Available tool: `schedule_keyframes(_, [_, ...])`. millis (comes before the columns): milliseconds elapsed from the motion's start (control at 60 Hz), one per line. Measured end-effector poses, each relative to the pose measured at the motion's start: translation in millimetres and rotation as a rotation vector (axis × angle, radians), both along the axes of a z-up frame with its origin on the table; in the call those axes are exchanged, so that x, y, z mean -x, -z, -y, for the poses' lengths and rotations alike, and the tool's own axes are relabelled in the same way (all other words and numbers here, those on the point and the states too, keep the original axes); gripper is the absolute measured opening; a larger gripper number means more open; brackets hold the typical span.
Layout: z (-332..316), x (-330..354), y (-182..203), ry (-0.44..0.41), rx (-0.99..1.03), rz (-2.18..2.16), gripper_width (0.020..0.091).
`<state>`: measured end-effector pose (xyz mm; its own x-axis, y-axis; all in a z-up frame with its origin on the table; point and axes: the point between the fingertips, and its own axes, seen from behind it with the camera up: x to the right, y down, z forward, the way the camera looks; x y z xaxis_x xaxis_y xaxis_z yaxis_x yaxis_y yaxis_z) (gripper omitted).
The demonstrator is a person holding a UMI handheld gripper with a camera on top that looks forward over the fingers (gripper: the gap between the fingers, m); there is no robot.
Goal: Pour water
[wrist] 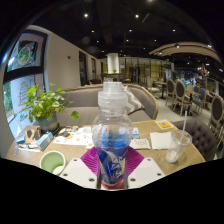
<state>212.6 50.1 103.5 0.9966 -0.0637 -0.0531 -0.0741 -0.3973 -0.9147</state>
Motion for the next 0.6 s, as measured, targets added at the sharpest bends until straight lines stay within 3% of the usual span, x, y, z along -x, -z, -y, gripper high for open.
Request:
schedule_keyframes(217, [5, -6, 24, 0.000, -0.023, 0.035, 0.0316])
schedule_keyframes(467, [4, -8, 27, 0.025, 0.003, 0.003, 0.0528])
schedule_keyframes(500, [6, -8, 31, 0.029, 0.035, -0.004, 0.0592])
schedule_keyframes(583, [17, -5, 27, 0.033, 0.081, -0.024, 0.0870])
schedule_keyframes(600, [20, -5, 26, 0.038, 0.090, -0.025, 0.0853])
